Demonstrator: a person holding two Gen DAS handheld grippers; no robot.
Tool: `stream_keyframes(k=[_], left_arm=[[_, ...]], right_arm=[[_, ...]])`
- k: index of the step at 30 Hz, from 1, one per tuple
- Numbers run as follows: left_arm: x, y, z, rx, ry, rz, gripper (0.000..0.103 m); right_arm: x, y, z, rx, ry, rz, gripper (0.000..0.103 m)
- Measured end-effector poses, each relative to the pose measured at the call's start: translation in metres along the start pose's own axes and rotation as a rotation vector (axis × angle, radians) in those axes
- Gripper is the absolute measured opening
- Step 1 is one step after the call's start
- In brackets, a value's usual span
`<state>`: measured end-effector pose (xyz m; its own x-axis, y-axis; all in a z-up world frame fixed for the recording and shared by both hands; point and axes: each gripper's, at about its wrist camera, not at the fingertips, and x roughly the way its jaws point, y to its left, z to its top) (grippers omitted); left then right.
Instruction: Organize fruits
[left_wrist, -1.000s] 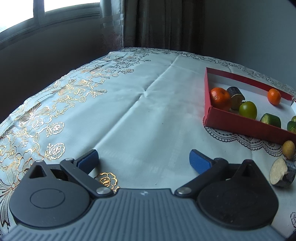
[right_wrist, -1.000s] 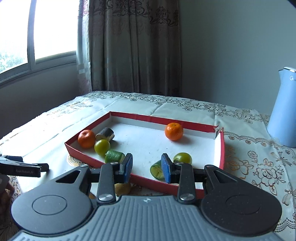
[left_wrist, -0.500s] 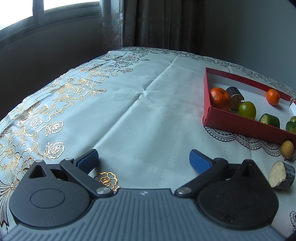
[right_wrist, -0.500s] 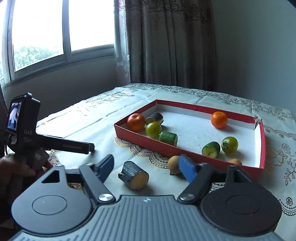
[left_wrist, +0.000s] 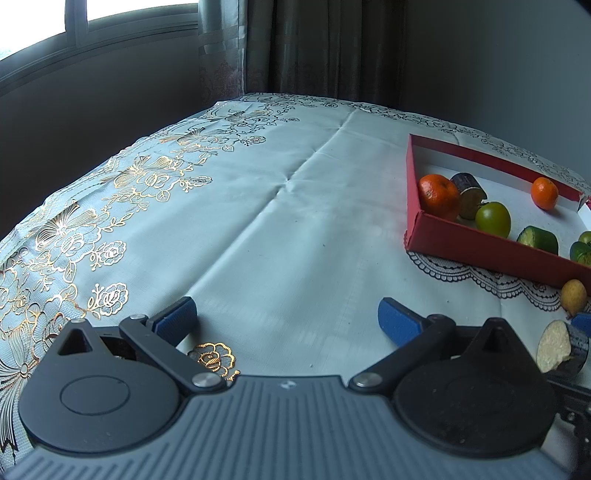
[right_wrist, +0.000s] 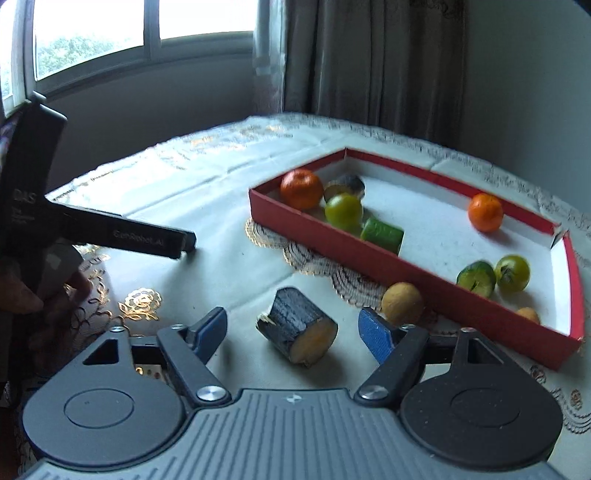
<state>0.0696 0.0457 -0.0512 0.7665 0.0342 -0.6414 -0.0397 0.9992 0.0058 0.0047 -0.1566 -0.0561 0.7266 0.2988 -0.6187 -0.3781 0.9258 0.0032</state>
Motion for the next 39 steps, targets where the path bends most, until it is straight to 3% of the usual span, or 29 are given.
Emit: stream_keyframes(k=[2,10,20,29,39], left_arm=[[0.0,0.0,0.0,0.0,0.0,0.0,0.103],[0.0,0.0,0.0,0.0,0.0,-0.001,0.103],[0.0,0.0,0.0,0.0,0.0,0.0,0.103],[0.0,0.0,0.0,0.0,0.0,-0.001,0.103],[0.0,0.0,0.0,0.001,0.0,-0.001,0.103]], right_arm=[[0.001,-0.003,-0.001,0.03,-0.005,0.04,0.046],[-0.007,0.003,0.0,0.015,-0.029,0.013,0.046],[-0.034,-0.013,0.038,0.029,-0.169,-0.05,0.046],[0.007,-0.076,0.068,0.134,-0.157,-0.191,0.046],[0.062,-0.104,0.06,0.215,-0.085,-0.275,0.046]])
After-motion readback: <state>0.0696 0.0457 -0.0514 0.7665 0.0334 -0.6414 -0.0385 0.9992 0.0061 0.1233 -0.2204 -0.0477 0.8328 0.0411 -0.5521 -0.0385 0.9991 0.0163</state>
